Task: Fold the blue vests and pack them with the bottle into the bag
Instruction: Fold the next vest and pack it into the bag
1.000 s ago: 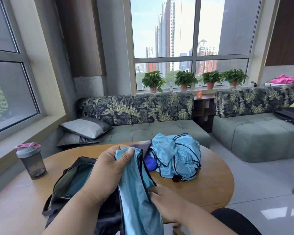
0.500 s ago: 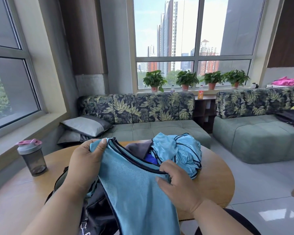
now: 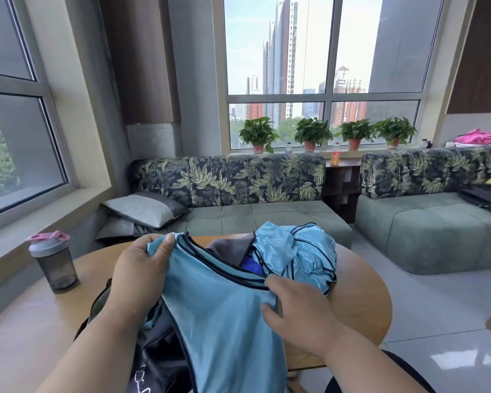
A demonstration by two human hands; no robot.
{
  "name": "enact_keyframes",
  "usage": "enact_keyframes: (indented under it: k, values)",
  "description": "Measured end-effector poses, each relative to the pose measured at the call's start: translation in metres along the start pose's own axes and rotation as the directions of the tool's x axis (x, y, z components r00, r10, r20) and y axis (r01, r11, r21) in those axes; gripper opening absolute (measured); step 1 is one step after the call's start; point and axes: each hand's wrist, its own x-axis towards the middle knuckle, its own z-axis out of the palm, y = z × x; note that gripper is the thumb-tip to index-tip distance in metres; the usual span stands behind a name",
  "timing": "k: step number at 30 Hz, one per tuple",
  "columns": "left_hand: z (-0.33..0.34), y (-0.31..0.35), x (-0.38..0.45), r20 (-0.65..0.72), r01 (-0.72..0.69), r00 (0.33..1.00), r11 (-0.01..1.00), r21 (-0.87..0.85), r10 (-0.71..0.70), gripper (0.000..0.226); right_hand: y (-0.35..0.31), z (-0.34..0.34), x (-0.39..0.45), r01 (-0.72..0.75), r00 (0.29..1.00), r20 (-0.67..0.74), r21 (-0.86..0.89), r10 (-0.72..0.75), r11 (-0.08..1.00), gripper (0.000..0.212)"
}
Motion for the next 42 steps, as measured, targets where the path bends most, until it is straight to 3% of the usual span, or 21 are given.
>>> enact_keyframes:
  k: [4,7,9,11,14,16,19,24,26,28,31,33,35,37,39,42]
  values:
    - [-0.004,0.002,0.001,0.010,-0.040,0.999,0.999,0.007,0.040,0.032,-0.001,0.001,-0.002,0.041,0.952,-0.305,0.133,0.002,0.990,0.020]
    - [0.001,0.003,-0.002,0.012,-0.079,0.997,0.996,0.038,0.079,0.031,-0.001,-0.001,0.000,0.034,0.925,-0.376,0.201,0.045,0.979,0.018]
    - [0.003,0.003,-0.003,0.004,-0.115,0.993,0.991,0.066,0.115,0.025,0.000,-0.005,0.002,-0.050,0.941,-0.293,0.372,0.169,0.927,0.017]
    - [0.004,0.000,-0.002,0.010,-0.128,0.992,0.988,0.085,0.127,0.021,-0.001,-0.012,0.005,-0.188,0.954,-0.082,0.587,0.289,0.788,0.018]
    - [0.005,-0.008,0.001,0.132,0.001,0.991,0.997,-0.080,0.009,0.039,-0.004,-0.021,0.007,-0.286,0.939,0.105,0.767,0.328,0.575,0.017]
    - [0.006,-0.011,0.002,0.240,0.163,0.966,0.950,-0.268,-0.098,0.048,-0.003,-0.026,0.006,-0.323,0.932,0.190,0.825,0.310,0.464,0.027]
    - [0.007,-0.014,0.004,0.325,0.332,0.922,0.862,-0.384,-0.211,0.052,-0.001,-0.031,0.005,-0.351,0.927,0.285,0.888,0.244,0.298,0.033]
    - [0.009,-0.014,0.007,0.406,0.446,0.876,0.754,-0.481,-0.259,0.042,-0.001,-0.034,0.006,-0.336,0.934,0.332,0.942,0.132,0.010,0.031]
    - [0.010,-0.017,0.008,0.411,0.458,0.872,0.737,-0.498,-0.264,0.042,-0.001,-0.035,0.007,-0.323,0.941,0.325,0.946,0.093,-0.040,0.020]
    - [0.012,-0.019,0.007,0.348,0.407,0.899,0.798,-0.444,-0.265,0.038,-0.001,-0.037,0.010,-0.308,0.948,0.308,0.951,0.083,-0.006,0.018]
    - [0.014,-0.019,0.005,0.188,0.111,0.977,0.993,-0.047,-0.101,0.028,-0.001,-0.041,0.012,-0.211,0.974,0.202,0.973,0.099,0.091,0.028]
    - [0.013,-0.019,0.006,0.149,-0.010,0.989,0.988,0.154,-0.014,0.026,-0.002,-0.046,0.013,-0.156,0.986,0.139,0.965,0.092,0.209,0.026]
    - [0.015,-0.017,0.007,0.128,-0.051,0.991,0.974,0.220,0.023,0.024,-0.004,-0.051,0.014,-0.129,0.991,0.104,0.909,0.083,0.396,0.025]
    - [0.017,-0.013,0.008,0.079,-0.065,0.996,0.972,0.227,0.048,0.020,-0.003,-0.052,0.015,-0.135,0.991,0.101,0.843,0.093,0.520,0.027]
    - [0.018,-0.011,0.011,0.013,-0.054,0.999,0.986,0.160,0.052,0.016,-0.004,-0.051,0.018,-0.160,0.986,0.109,0.814,0.124,0.559,0.028]
    - [0.020,-0.022,0.025,0.015,0.127,0.992,0.971,-0.205,-0.126,0.021,-0.008,-0.049,0.020,-0.207,0.976,0.140,0.825,0.164,0.525,0.035]
